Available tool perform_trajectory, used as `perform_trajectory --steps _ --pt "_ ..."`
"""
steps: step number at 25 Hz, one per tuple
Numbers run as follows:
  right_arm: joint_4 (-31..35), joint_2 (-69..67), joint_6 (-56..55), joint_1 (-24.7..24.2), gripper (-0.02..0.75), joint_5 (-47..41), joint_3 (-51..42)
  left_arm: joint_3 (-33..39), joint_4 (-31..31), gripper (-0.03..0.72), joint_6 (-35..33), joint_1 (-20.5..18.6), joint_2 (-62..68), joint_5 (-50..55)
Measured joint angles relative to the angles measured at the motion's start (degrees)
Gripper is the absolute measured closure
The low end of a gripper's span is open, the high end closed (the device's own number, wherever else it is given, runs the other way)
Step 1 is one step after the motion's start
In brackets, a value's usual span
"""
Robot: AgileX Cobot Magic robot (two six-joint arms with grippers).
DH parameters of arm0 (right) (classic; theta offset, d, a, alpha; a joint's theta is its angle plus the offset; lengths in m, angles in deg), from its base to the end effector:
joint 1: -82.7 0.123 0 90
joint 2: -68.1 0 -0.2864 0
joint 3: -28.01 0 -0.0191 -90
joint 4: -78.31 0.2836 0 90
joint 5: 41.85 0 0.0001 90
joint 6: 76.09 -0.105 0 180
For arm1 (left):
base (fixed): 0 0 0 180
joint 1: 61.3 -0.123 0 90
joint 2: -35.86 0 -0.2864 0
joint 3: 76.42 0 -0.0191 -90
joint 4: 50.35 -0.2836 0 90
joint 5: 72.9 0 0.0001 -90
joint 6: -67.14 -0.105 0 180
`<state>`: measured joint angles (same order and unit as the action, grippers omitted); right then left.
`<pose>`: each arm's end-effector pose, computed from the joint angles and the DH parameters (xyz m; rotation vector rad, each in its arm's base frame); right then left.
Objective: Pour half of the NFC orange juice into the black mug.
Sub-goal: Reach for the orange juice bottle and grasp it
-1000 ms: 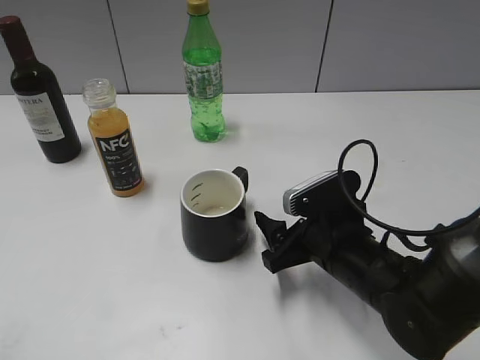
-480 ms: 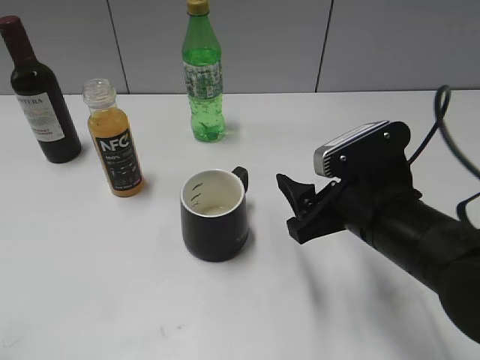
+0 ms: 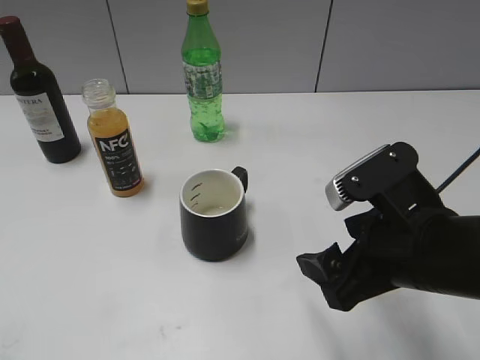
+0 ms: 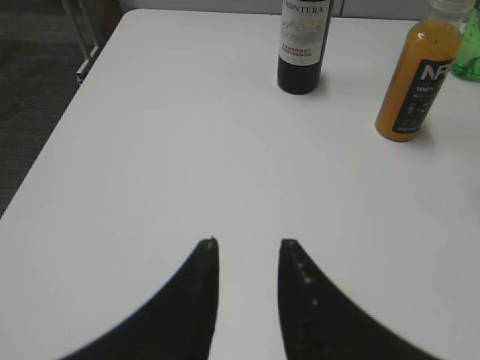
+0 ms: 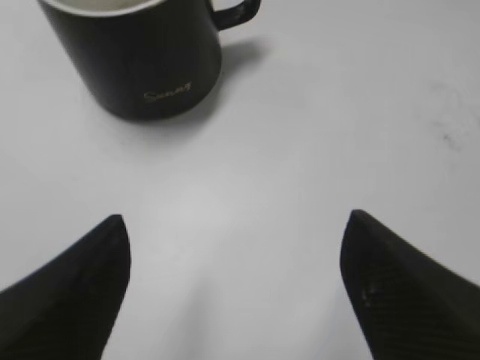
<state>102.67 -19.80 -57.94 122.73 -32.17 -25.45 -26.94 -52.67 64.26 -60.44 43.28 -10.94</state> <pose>0.2027 0.1608 0.1287 -0.6505 2.2408 0.3257 0.0351 0.0032 0.2802 0.0655 2.0735 0.0703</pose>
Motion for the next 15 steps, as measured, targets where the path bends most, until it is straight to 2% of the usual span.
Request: perform_trajectory --steps 8,15 --pt "-1.54 10.67 -2.60 0.00 0.062 -17.84 0.02 0.00 0.00 0.467 0.00 0.00 0.00 0.00" --pt "-25.08 22.62 -24.85 -1.32 0.062 -34.04 0.02 0.00 0.00 0.467 0.00 0.00 0.00 0.00"
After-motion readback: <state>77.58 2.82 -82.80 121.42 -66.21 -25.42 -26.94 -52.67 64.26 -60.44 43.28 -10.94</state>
